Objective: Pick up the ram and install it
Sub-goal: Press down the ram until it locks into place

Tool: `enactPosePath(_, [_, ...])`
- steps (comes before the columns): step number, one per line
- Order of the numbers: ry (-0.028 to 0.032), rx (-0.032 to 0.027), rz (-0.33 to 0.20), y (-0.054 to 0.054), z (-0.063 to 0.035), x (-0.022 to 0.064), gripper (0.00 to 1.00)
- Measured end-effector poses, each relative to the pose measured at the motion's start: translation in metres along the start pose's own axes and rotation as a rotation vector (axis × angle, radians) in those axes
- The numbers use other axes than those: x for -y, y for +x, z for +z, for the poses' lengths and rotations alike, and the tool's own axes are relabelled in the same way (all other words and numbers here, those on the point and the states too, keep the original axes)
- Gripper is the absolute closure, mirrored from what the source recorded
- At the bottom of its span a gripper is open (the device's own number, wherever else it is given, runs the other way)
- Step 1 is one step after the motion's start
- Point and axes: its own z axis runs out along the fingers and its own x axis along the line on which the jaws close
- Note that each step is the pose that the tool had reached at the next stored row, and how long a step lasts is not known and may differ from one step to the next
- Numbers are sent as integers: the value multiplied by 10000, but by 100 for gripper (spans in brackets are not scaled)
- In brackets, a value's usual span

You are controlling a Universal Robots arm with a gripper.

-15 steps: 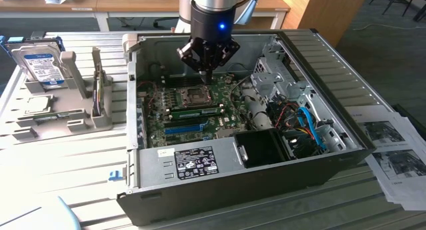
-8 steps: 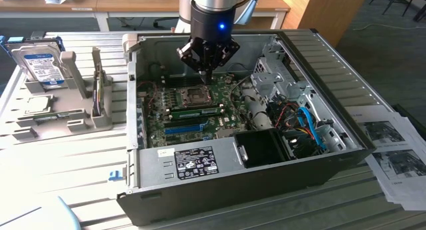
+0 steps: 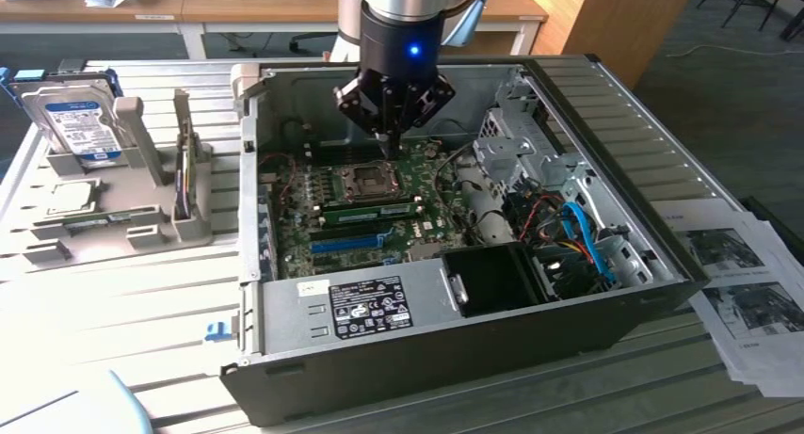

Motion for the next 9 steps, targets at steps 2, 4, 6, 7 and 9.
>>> enactPosePath(2, [10, 11, 290, 0, 1, 0, 91])
enactPosePath(4, [16, 7, 518, 0, 2, 0, 91])
enactPosePath(6, [16, -7, 592, 1, 2, 0, 91])
enactPosePath(7, [16, -8, 593, 1, 2, 0, 91])
enactPosePath(9, [15, -8, 592, 0, 2, 0, 91])
